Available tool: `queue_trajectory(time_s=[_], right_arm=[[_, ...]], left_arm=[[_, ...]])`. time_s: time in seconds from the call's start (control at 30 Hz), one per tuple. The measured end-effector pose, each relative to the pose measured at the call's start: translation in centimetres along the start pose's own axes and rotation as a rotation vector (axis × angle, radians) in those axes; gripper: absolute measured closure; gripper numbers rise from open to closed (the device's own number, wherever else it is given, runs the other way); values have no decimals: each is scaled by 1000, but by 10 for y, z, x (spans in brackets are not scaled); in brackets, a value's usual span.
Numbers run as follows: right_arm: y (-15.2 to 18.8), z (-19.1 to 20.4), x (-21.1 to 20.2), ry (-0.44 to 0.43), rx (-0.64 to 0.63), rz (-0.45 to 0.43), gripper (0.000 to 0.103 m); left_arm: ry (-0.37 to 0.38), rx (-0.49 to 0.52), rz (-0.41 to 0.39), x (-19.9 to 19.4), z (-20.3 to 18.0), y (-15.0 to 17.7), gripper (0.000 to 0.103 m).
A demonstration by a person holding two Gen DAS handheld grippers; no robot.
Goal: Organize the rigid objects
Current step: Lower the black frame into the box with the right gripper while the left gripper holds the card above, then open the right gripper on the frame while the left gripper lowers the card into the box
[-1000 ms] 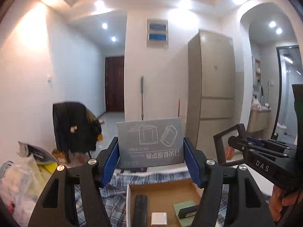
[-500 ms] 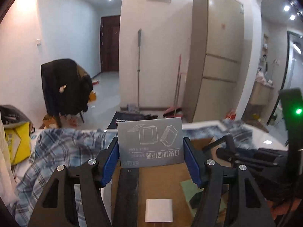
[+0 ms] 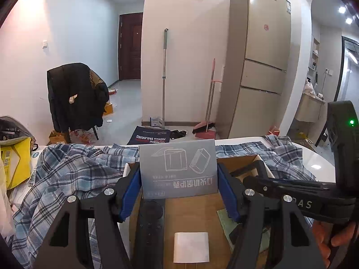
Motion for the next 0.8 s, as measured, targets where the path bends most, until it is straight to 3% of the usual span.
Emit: queue_trajectory(time_s=[0.27,0.37,0.43,0.53,0.67,0.8], right_arm=[[0,-12,3,141,-53,-25,83],[-3,-15,1,170,-56,-31,76],[-4,-17,-3,191,-56,-45,43],[-6,-19,-9,171,-40,-59,41],[-10,-23,-20,204,-53,-86,41],[-21,-27,-45,264,-41,-168,41]], left_arm=[[-14,18,-1,-1,-5,0,36],[-9,19,5,0,-5,1,36],[-4,21,13,1,-6,2,36],[4,25,22,3,-8,4,36],[9,29,29,5,-10,6,36],[20,25,44,8,-11,7,36]])
Point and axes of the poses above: each gripper's, at about its wrist camera, not at the fingertips, and x roughly the way its jaws point, z to its left, y to its underside, the point moved 9 cm from there along x, roughly the way its jaws point, and after that the axes turned 8 degrees about x, right-handed, at the moved point
